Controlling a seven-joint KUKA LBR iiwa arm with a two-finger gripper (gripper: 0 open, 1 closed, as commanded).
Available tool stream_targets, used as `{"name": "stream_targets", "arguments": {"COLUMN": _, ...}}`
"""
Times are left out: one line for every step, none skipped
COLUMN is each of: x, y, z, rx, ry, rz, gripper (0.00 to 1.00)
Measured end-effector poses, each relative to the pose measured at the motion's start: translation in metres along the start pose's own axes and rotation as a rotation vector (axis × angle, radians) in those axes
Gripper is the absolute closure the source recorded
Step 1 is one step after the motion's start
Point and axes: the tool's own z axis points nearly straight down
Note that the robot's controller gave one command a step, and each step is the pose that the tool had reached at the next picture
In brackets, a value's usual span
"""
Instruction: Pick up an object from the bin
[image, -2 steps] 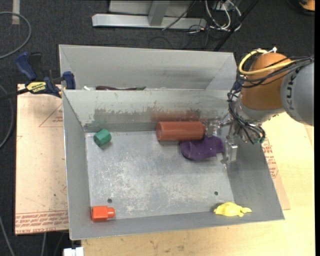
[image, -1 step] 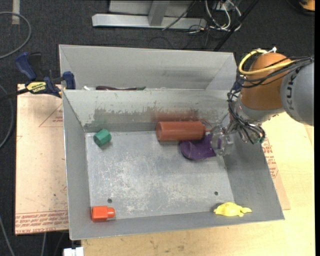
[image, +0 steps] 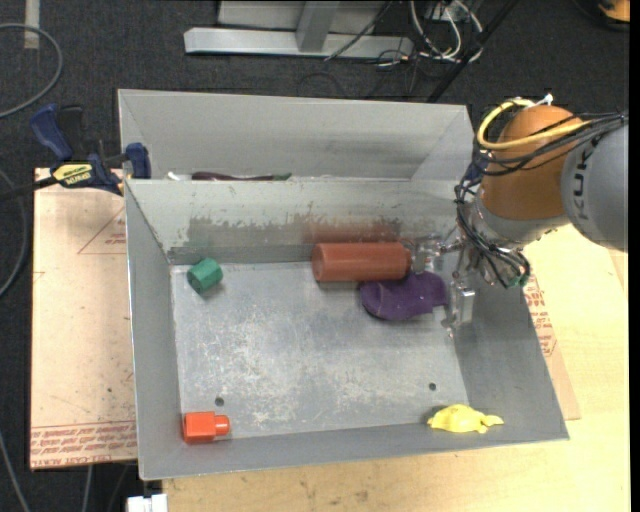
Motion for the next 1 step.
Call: {"name": "stream_targets", "arguments": {"x": 0.0000, "y": 0.0001, "z": 0.0000, "rx": 0.000, "ry": 0.000, "rz": 0.000, "gripper": 1.00}}
